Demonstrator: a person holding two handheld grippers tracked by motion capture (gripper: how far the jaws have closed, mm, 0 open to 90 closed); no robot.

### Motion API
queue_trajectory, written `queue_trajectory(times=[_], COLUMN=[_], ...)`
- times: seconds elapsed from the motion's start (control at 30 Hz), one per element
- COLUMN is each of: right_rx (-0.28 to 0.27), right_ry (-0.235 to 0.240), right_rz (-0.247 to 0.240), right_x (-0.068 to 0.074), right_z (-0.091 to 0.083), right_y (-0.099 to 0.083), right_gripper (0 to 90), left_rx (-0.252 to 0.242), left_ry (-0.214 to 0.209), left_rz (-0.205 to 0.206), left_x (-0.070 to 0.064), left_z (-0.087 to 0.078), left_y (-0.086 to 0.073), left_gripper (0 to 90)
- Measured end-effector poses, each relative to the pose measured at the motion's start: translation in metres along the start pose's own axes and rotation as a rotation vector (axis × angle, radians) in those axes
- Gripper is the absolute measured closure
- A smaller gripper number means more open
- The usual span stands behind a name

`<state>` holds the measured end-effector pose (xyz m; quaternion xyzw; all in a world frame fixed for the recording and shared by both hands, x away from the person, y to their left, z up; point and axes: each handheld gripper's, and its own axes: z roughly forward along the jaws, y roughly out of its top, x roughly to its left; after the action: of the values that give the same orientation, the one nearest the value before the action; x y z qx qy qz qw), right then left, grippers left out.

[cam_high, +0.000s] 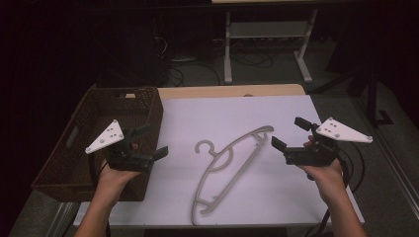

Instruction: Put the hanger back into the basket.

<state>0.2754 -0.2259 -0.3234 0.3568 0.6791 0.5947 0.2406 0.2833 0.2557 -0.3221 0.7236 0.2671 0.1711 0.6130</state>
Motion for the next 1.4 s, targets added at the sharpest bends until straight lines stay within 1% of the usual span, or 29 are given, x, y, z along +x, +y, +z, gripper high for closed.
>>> queue_trajectory(times=[0.07,0.13,0.2,0.27,0.3,0.37,0.43,0.5,0.53,0.57,0.63,0.73,0.77,0.83,0.93,0.97,1.0,1.1,1.17,1.23,1.3,1.33,1.37,1.4], right_rx=[0.002,0.003,0.005,0.007,0.007,0.007,0.005,0.006,0.004,0.004,0.002,0.015,0.009,0.017,0.018,0.018,0.013,0.010,0.012,0.013,0.015,0.016,0.016,0.018], right_ry=[0.003,0.004,0.005,0.006,0.007,0.006,0.007,0.013,0.015,0.016,0.020,0.022,0.022,0.023,0.020,0.020,0.019,0.017,0.018,0.018,0.018,0.017,0.018,0.019], right_rz=[0.001,-0.002,-0.002,-0.001,-0.002,-0.006,-0.008,-0.014,-0.015,-0.012,-0.015,-0.013,-0.016,-0.019,-0.018,-0.018,-0.019,-0.024,-0.024,-0.023,-0.021,-0.021,-0.021,-0.022], right_x=[0.000,0.000,0.000,0.000,0.000,0.000,0.000,-0.001,-0.001,-0.001,-0.001,-0.001,-0.002,-0.001,-0.001,-0.001,-0.002,-0.002,-0.002,-0.002,-0.002,-0.002,-0.002,-0.002], right_z=[0.000,0.001,0.001,0.001,0.001,0.001,0.001,0.002,0.002,0.002,0.003,0.005,0.006,0.007,0.006,0.006,0.006,0.006,0.006,0.006,0.006,0.006,0.006,0.006], right_y=[0.000,0.000,0.000,0.000,0.000,0.001,0.002,0.003,0.004,0.004,0.004,0.005,0.005,0.005,0.006,0.006,0.007,0.008,0.008,0.008,0.008,0.008,0.008,0.008], right_gripper=[0.0,0.0,0.0,0.0,0.0,0.0,0.0,0.0,0.0,0.0,0.0,0.0,0.0,0.0,0.0,0.0,0.0,0.0,0.0,0.0,0.0,0.0,0.0,0.0], left_rx=[0.009,0.009,0.007,0.018,0.026,0.046,0.057,0.070,0.080,0.081,0.092,0.117,0.125,0.136,0.165,0.165,0.182,0.220,0.236,0.266,0.291,0.305,0.323,0.336], left_ry=[0.005,0.008,0.005,0.003,0.002,0.002,0.004,0.007,0.005,0.003,-0.002,-0.013,-0.015,-0.018,-0.026,-0.026,-0.026,-0.021,-0.021,-0.016,-0.021,-0.019,-0.013,-0.010], left_rz=[-0.001,-0.005,0.003,0.008,0.003,-0.001,0.003,-0.003,0.002,-0.009,-0.007,-0.004,-0.004,-0.016,-0.010,-0.010,-0.011,-0.018,-0.029,-0.029,-0.033,-0.041,-0.039,-0.044], left_x=[-0.002,-0.003,-0.008,-0.012,-0.013,-0.017,-0.019,-0.022,-0.022,-0.023,-0.025,-0.028,-0.028,-0.029,-0.031,-0.031,-0.030,-0.027,-0.026,-0.026,-0.026,-0.026,-0.027,-0.028], left_z=[0.001,0.002,0.004,0.007,0.009,0.014,0.018,0.023,0.025,0.028,0.032,0.041,0.044,0.052,0.061,0.061,0.068,0.077,0.083,0.089,0.094,0.097,0.100,0.103], left_y=[0.001,0.001,0.002,0.002,0.002,0.001,0.000,-0.001,-0.002,-0.003,-0.005,-0.009,-0.010,-0.013,-0.016,-0.016,-0.019,-0.025,-0.028,-0.032,-0.036,-0.039,-0.041,-0.045], left_gripper=[2.4,2.4,2.4,2.4,2.4,2.4,2.4,2.4,2.4,2.4,2.4,2.4,2.4,2.4,2.4,2.4,2.4,3.1,6.5,6.7,9.6,12.7,14.5,14.6])
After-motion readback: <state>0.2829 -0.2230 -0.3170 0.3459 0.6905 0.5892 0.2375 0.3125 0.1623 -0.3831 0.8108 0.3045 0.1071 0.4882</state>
